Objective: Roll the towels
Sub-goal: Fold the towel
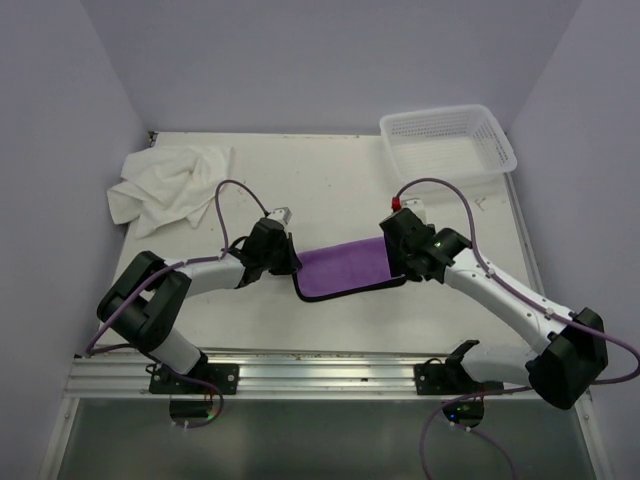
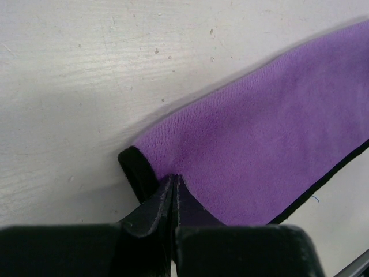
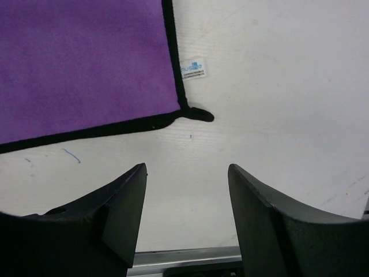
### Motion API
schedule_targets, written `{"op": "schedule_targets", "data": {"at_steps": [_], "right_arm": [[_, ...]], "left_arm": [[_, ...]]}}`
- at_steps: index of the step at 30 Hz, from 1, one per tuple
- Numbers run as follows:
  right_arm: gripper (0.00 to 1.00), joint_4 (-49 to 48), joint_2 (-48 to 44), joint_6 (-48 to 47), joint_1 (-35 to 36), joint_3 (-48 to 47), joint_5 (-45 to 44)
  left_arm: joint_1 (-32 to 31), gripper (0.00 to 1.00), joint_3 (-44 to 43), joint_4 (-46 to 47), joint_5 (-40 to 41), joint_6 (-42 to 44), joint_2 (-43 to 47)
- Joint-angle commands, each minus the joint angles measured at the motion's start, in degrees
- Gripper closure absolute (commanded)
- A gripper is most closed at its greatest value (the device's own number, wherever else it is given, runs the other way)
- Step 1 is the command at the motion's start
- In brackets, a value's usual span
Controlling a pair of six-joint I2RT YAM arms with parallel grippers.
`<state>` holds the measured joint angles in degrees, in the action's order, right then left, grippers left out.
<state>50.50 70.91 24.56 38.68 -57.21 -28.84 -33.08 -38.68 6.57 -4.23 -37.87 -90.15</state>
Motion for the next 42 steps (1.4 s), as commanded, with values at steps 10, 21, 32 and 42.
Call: {"op": "schedule_targets", "data": {"at_steps": [10, 21, 32, 42], "right_arm": [[0.43, -21.22, 8.17, 1.46, -13.18, 3.25, 20.91], [0.51, -24.13, 18.38, -0.12, -16.26, 1.05, 21.2], [0.53, -28.44, 22.6, -1.0, -16.44, 2.37, 20.49], [0.46, -27.65, 24.01, -3.2, -16.44, 0.52, 17.68]], "left_arm": [[-0.14, 0.99, 1.85, 1.69, 0.89, 1.66, 2.96], [-0.06, 0.99, 1.41, 0.64, 0.8, 2.97, 2.87], [-0.06, 0.99, 0.89, 0.12, 0.71, 4.02, 1.65], [-0.14, 1.0, 0.36, -1.12, 1.59, 4.91, 1.73]]}}
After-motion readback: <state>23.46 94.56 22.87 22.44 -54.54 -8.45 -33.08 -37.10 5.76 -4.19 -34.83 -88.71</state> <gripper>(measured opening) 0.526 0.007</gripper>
